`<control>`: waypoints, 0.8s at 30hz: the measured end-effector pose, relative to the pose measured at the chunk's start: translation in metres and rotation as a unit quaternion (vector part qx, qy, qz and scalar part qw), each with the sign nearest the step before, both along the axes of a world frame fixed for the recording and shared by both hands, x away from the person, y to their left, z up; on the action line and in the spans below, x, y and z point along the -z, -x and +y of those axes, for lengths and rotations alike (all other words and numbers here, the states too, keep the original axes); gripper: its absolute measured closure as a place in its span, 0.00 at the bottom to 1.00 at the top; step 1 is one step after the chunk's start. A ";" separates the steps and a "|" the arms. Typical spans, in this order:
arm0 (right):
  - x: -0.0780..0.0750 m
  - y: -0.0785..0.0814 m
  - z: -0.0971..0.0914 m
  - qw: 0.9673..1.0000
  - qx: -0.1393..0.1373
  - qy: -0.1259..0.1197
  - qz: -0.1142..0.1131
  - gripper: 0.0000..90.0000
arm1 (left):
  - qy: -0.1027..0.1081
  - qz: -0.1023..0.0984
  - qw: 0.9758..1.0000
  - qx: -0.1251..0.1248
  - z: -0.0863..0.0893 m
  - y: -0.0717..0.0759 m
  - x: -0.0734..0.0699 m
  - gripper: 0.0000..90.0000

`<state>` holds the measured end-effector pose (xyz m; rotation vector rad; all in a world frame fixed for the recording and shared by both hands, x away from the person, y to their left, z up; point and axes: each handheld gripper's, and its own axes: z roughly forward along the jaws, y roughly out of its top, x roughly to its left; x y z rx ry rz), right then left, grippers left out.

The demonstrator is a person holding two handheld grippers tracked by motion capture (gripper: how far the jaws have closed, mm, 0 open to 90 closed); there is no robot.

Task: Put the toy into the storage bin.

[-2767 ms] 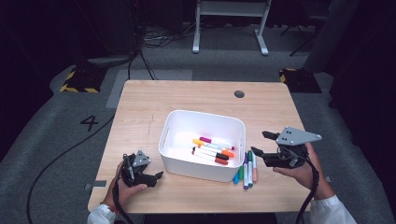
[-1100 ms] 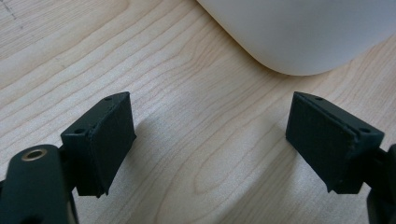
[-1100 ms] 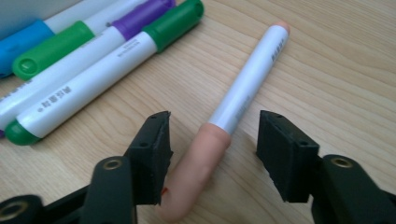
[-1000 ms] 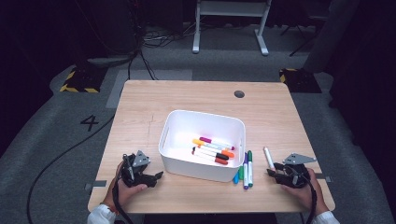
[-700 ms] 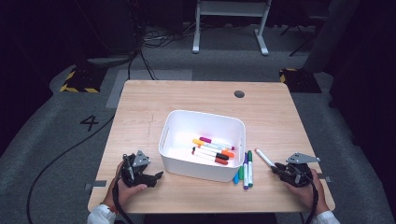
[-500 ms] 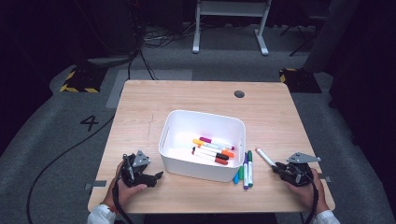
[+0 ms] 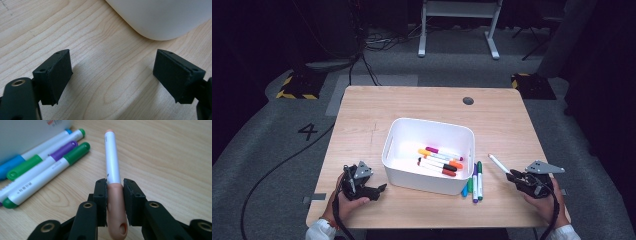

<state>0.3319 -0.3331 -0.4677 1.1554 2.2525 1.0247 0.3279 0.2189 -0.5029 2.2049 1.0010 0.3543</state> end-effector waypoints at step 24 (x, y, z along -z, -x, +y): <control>-0.108 -0.008 0.037 0.990 -0.082 -0.039 -0.108 0.82 | 0.001 0.001 1.000 0.000 0.000 0.000 0.000 0.17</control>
